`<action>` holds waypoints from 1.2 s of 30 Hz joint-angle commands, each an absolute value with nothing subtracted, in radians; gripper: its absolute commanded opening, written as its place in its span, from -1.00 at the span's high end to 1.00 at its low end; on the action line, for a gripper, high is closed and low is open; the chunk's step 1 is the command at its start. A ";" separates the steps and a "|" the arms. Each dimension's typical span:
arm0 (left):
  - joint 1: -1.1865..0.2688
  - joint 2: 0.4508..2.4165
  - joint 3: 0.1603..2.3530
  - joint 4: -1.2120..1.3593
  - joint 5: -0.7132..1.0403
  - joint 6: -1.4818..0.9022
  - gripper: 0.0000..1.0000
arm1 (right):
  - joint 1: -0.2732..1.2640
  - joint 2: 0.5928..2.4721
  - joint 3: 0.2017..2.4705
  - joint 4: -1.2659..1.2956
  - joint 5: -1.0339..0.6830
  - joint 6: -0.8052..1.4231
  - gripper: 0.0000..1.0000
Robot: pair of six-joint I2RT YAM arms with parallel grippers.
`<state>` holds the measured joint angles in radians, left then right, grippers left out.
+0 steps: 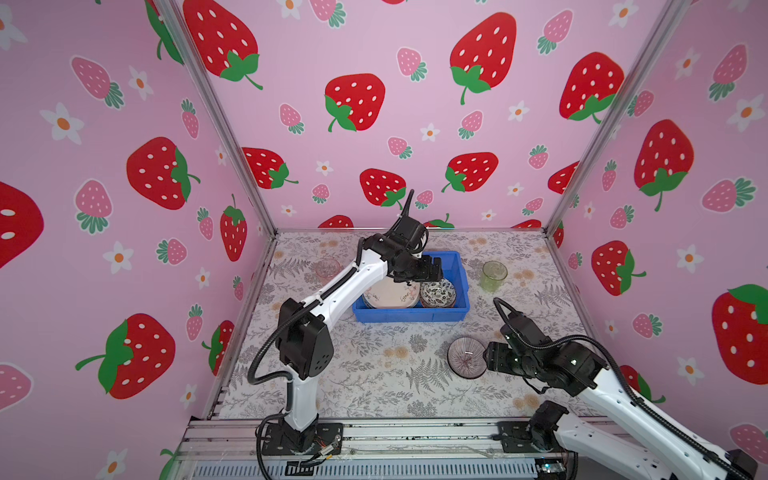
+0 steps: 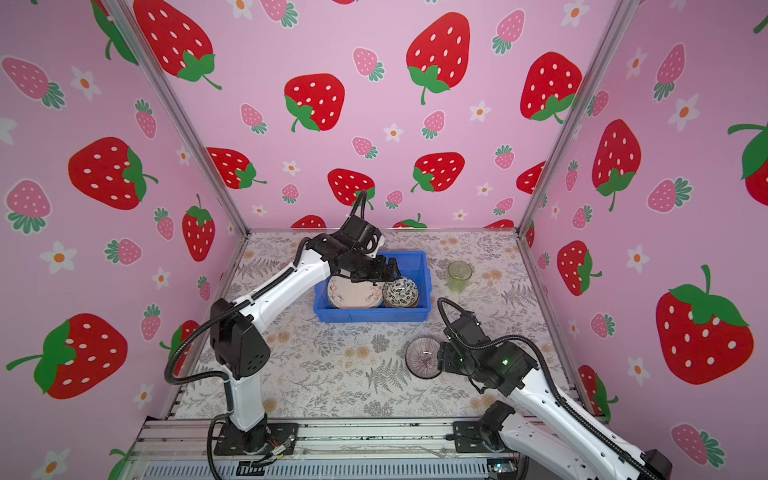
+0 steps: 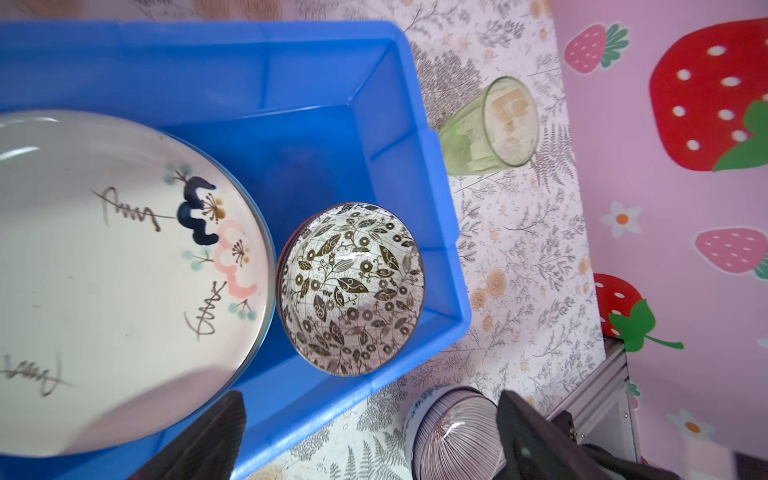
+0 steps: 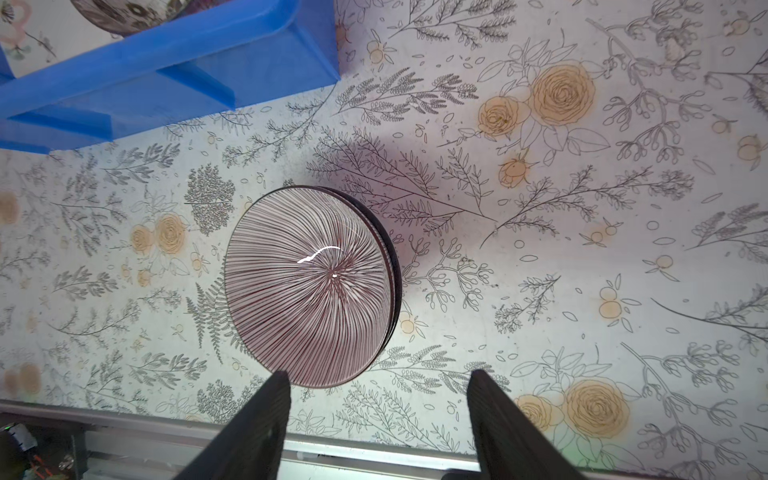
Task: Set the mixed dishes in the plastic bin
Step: 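Open and withdraw the left gripper while the right pinches the pink-striped bowl rim, then hold the pink-striped bowl rim with the right gripper while the left hovers over the bin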
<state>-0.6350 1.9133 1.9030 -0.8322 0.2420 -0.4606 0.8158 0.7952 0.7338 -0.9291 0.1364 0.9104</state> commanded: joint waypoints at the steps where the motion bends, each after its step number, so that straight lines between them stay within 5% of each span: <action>1: -0.635 1.813 1.870 -0.892 0.190 -0.380 -0.95 | 0.819 0.823 0.702 -0.871 0.126 0.900 -0.40; 12: -0.635 1.576 1.499 -0.689 0.052 -0.325 -0.98 | 0.816 0.903 0.656 -0.798 0.114 0.881 -0.07; 36: -0.637 1.613 1.496 -0.698 0.096 -0.333 -0.98 | 0.735 1.004 0.632 -0.731 0.067 0.790 0.40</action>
<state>-0.6350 1.5986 1.4796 -0.6926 0.0883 -0.3397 0.7441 0.9981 0.6304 -0.7380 0.0727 0.8070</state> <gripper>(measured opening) 0.990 0.302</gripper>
